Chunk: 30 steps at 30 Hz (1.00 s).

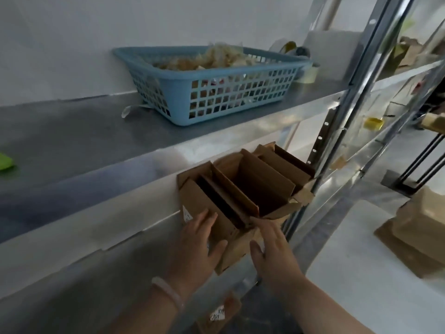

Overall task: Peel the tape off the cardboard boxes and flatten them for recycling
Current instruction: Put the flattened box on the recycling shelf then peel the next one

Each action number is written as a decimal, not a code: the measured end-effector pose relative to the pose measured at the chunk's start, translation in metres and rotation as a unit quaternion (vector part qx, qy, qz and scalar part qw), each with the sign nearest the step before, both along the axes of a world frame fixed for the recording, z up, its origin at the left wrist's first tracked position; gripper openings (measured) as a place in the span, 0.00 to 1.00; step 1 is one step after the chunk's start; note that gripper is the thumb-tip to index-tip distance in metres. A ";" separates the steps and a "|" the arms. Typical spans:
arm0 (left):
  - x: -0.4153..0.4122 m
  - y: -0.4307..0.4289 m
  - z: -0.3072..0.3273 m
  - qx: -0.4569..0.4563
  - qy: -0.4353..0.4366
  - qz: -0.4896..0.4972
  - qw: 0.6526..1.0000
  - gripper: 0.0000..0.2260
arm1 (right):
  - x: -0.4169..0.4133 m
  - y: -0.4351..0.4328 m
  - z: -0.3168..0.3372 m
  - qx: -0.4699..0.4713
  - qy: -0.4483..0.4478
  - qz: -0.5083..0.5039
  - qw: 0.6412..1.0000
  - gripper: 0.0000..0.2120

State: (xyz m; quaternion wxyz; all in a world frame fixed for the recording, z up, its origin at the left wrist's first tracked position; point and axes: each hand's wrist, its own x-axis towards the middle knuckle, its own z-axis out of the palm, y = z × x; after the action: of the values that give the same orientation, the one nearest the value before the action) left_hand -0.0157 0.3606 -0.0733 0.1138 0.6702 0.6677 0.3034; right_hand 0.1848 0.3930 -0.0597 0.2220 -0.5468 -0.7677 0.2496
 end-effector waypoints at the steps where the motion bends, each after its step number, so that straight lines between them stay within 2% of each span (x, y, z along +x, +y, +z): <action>1: 0.002 0.000 -0.003 0.001 -0.004 0.014 1.000 0.31 | 0.001 0.005 -0.002 0.025 -0.020 0.019 0.999 0.24; 6: 0.013 -0.003 -0.012 0.002 -0.028 0.055 0.998 0.29 | -0.005 0.024 -0.004 0.073 -0.045 0.054 0.995 0.17; 12: 0.017 -0.015 0.000 0.023 0.002 0.149 0.989 0.28 | -0.017 0.027 -0.010 0.045 0.040 0.123 0.991 0.13; 14: 0.017 -0.022 0.004 0.025 0.026 0.178 0.983 0.34 | -0.022 0.028 -0.012 0.023 0.064 0.145 0.987 0.14; 18: 0.010 -0.039 -0.002 -0.050 0.089 0.152 0.983 0.52 | -0.034 0.027 -0.017 -0.036 0.127 0.185 0.974 0.18; 21: 0.002 -0.047 -0.008 -0.057 0.114 0.154 0.980 0.48 | -0.039 0.027 -0.018 -0.048 0.157 0.221 0.961 0.22; 26: -0.019 -0.063 -0.008 -0.008 -0.028 0.165 0.986 0.34 | -0.044 0.032 -0.021 -0.104 0.188 0.229 0.949 0.19; 30: -0.031 -0.081 0.000 0.018 -0.150 0.200 0.968 0.26 | -0.048 0.048 -0.022 -0.163 0.200 0.179 0.950 0.20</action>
State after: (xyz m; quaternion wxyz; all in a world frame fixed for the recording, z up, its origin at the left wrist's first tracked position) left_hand -0.0469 0.2794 -0.0730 0.1378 0.4722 0.7579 0.4285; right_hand 0.1364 0.4409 -0.0818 0.2302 -0.3680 -0.7421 0.5109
